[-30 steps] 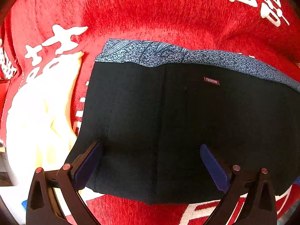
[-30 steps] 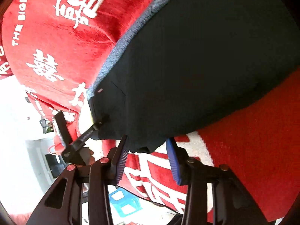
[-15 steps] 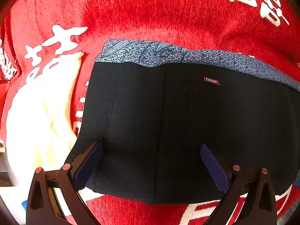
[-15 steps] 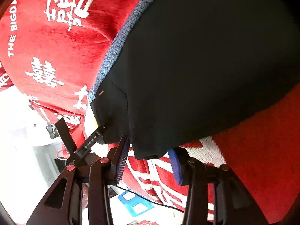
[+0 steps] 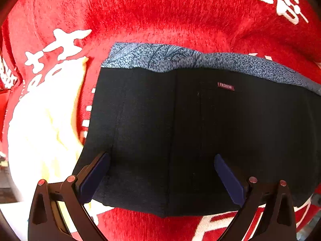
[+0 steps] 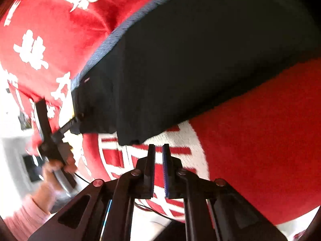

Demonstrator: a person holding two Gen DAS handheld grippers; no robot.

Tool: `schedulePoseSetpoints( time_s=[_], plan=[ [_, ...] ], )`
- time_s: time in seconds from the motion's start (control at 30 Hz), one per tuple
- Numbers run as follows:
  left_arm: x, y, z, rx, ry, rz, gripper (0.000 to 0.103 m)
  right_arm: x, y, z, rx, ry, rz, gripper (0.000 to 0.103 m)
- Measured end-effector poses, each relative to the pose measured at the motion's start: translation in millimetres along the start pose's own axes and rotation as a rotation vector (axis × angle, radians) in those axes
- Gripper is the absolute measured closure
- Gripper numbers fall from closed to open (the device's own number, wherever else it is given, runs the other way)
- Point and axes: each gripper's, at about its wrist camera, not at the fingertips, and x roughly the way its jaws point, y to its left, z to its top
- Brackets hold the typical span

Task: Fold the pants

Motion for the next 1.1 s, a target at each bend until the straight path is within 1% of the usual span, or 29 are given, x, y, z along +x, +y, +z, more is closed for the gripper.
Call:
schedulePoseSetpoints(
  time_s=[0.03, 0.07, 0.1, 0.13, 0.2, 0.23, 0.3, 0.37, 0.4, 0.43, 0.47, 0.57, 0.63, 0.7, 0.8, 0.9, 1.0, 1.07, 1.1],
  plan=[
    [-4.4, -2.5, 3.5, 0.003, -0.006, 0.001, 0.0, -8.8, 3.8, 2.2, -0.03, -0.013, -0.021, 0.084],
    [-10.3, -5.2, 8.9, 0.009, -0.026, -0.018, 0.0, -17.5, 7.9, 7.2, -0.061, -0.034, -0.045, 0.076],
    [-13.7, -7.7, 13.8, 0.015, -0.04, -0.025, 0.0, -26.2, 13.3, 15.8, -0.09, -0.069, -0.074, 0.056],
    [-16.0, -11.1, 20.7, 0.022, -0.052, -0.025, 0.0, -31.7, 16.9, 23.5, -0.11, -0.099, -0.093, 0.044],
    [-13.8, -17.6, 37.3, 0.023, -0.067, -0.009, 0.0, -35.7, 24.7, 47.5, -0.157, -0.149, -0.121, 0.044],
    [-8.9, -19.8, 46.4, 0.016, -0.063, 0.01, 0.0, -31.1, 29.3, 64.8, -0.179, -0.157, -0.161, 0.044],
    [4.9, -20.9, 63.5, -0.01, -0.05, 0.032, 0.0, -19.9, 32.1, 85.6, -0.186, -0.159, -0.224, 0.044],
    [21.9, -17.3, 76.8, -0.036, -0.049, 0.06, 0.0, -4.3, 27.3, 103.5, -0.184, -0.137, -0.285, 0.044],
    [24.7, -14.7, 79.6, -0.046, -0.057, 0.056, 0.0, 2.3, 24.2, 107.9, -0.185, -0.127, -0.308, 0.044],
    [27.9, -11.3, 82.7, -0.057, -0.064, 0.052, 0.0, 4.6, 24.6, 109.2, -0.196, -0.145, -0.307, 0.044],
    [29.5, -9.0, 85.4, -0.059, -0.063, 0.045, 0.0, 4.7, 26.9, 107.5, -0.211, -0.163, -0.312, 0.044],
    [26.5, -9.9, 86.0, -0.033, -0.061, 0.05, 0.0, 7.9, 31.4, 103.2, -0.259, -0.165, -0.329, 0.037],
    [20.7, -11.9, 83.7, -0.019, -0.047, 0.064, 0.0, 8.4, 33.6, 100.2, -0.263, -0.158, -0.341, 0.037],
    [9.2, -15.3, 78.0, 0.009, -0.043, 0.076, 0.0, 5.0, 33.2, 98.5, -0.225, -0.143, -0.333, 0.036],
    [-12.1, -28.9, 63.1, 0.066, -0.046, 0.054, 0.0, -13.2, 14.5, 89.3, -0.126, -0.148, -0.265, 0.036],
    [-30.8, -54.6, 46.9, 0.125, -0.046, 0.029, 0.0, -33.9, -5.4, 74.0, -0.049, -0.186, -0.214, 0.036],
    [-50.5, -95.5, 33.6, 0.178, -0.052, -0.022, 0.0, -59.9, -30.8, 60.7, -0.004, -0.234, -0.179, 0.036],
    [-65.0, -130.6, 26.8, 0.208, -0.066, -0.054, 0.0, -81.7, -49.9, 58.6, 0.019, -0.269, -0.187, 0.036],
    [-70.5, -146.3, 24.6, 0.216, -0.071, -0.073, 0.0, -94.7, -59.7, 60.3, 0.024, -0.294, -0.206, 0.036]
  ],
)
